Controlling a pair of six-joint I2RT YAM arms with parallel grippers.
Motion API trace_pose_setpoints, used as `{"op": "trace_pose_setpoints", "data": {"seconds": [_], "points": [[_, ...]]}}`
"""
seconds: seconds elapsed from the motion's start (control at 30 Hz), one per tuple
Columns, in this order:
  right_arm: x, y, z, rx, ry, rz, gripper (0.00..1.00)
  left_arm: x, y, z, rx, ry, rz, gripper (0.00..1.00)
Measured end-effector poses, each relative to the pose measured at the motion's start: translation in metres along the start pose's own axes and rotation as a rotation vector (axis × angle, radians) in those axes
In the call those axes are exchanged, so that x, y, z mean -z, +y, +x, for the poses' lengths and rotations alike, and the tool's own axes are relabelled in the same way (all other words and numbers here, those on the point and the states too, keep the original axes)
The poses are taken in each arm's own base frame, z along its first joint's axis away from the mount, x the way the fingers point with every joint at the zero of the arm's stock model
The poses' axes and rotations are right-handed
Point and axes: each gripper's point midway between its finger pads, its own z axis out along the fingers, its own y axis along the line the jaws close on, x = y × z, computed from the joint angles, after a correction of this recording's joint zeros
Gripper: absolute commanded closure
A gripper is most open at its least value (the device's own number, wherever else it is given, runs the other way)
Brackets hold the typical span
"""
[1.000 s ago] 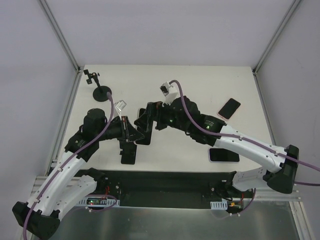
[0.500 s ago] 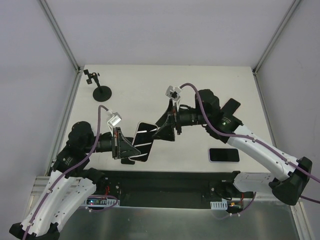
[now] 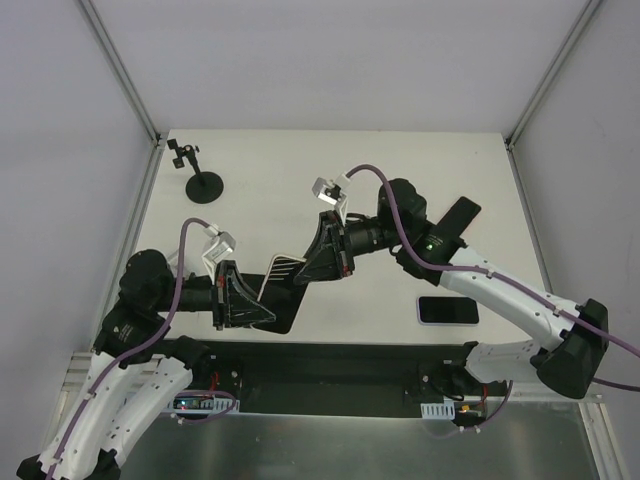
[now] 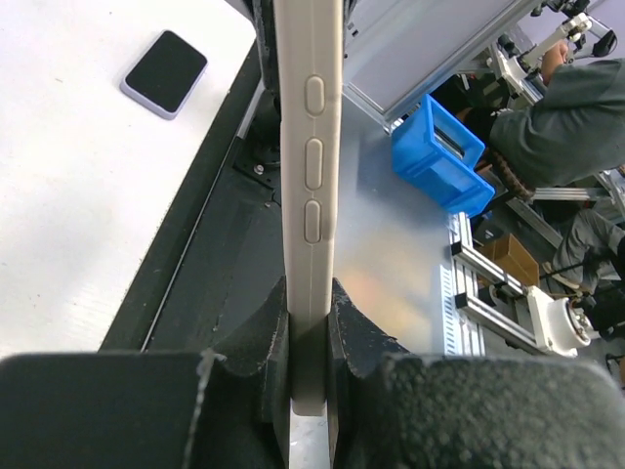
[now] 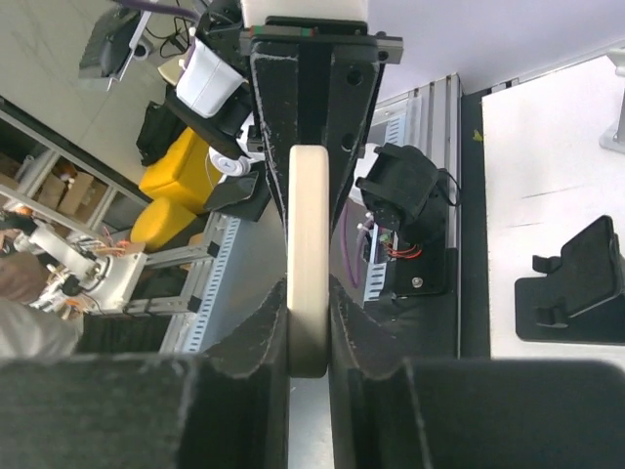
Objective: Place the phone on the phone stand
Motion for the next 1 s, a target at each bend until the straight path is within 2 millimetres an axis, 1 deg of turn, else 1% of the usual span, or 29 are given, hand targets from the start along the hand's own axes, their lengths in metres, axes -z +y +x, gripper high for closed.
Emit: {"op": "trace_pose_setpoints", "data": {"seconds": [0.03,0.07,0.1,0.13,0.17,0.2,0.23,0.27,0.3,0.33,0.4,0.43,0.47,0.5,0.53,0.57,0.63,0.67,0.77,0.83,0.9,1.0], "points": [[-0.001,0.001,0.001,-0.014,0.003,-0.003,0.97,0.000,0.000,0.000,-0.006,0.002,0.003,1.00],[-0.002,0.001,0.000,-0.023,0.002,-0.002,0.99,0.000,-0.001,0.000,-0.009,0.001,0.005,1.00],[-0.002,0.001,0.000,-0.026,-0.001,-0.002,0.99,0.001,-0.001,0.000,-0.012,-0.001,0.004,0.89],[-0.003,0.001,-0.001,-0.025,-0.003,-0.004,0.99,0.001,-0.002,0.000,-0.012,-0.001,0.003,0.45],[-0.003,0.001,-0.002,-0.024,-0.005,-0.004,0.99,0.001,-0.002,0.000,-0.012,-0.004,-0.002,0.28],[-0.003,-0.001,-0.003,-0.018,-0.013,0.007,0.99,0.002,-0.001,-0.002,-0.021,-0.009,-0.017,0.09],[-0.003,-0.004,-0.004,-0.011,-0.023,0.022,0.99,0.003,0.000,-0.006,-0.019,-0.025,-0.052,0.01],[-0.003,-0.010,-0.004,0.005,-0.039,0.054,0.99,0.005,0.004,-0.011,-0.032,-0.049,-0.099,0.01],[-0.001,-0.020,-0.004,0.021,-0.064,0.112,0.99,0.011,0.008,-0.020,-0.022,-0.090,-0.190,0.01],[0.002,-0.031,-0.001,0.034,-0.084,0.185,0.99,0.019,0.018,-0.031,-0.020,-0.144,-0.303,0.01],[0.010,-0.051,0.008,0.081,-0.102,0.325,1.00,0.046,0.037,-0.052,-0.014,-0.266,-0.550,0.01],[0.013,-0.059,0.013,0.113,-0.095,0.394,1.00,0.062,0.047,-0.059,-0.007,-0.318,-0.666,0.01],[0.013,-0.063,0.017,0.132,-0.083,0.422,0.99,0.078,0.055,-0.062,-0.001,-0.361,-0.774,0.01],[0.009,-0.064,0.022,0.159,-0.063,0.434,1.00,0.090,0.062,-0.062,0.004,-0.388,-0.848,0.01],[0.004,-0.064,0.027,0.182,-0.044,0.432,1.00,0.106,0.070,-0.059,0.012,-0.415,-0.940,0.01],[-0.001,-0.064,0.032,0.202,-0.025,0.425,1.00,0.115,0.073,-0.055,0.017,-0.428,-0.989,0.01],[-0.013,-0.065,0.043,0.231,0.017,0.405,0.99,0.134,0.076,-0.045,0.018,-0.463,-1.067,0.01],[-0.020,-0.068,0.051,0.245,0.046,0.395,1.00,0.141,0.073,-0.043,0.012,-0.487,-1.082,0.01],[-0.039,-0.081,0.069,0.275,0.120,0.384,1.00,0.155,0.065,-0.040,-0.009,-0.566,-1.092,0.01],[-0.050,-0.091,0.078,0.293,0.166,0.379,1.00,0.158,0.062,-0.038,-0.008,-0.592,-1.088,0.01],[-0.061,-0.103,0.082,0.315,0.196,0.380,0.99,0.157,0.065,-0.036,0.001,-0.588,-1.088,0.01],[-0.075,-0.119,0.079,0.346,0.223,0.386,0.99,0.152,0.071,-0.033,0.032,-0.566,-1.089,0.01]]}}
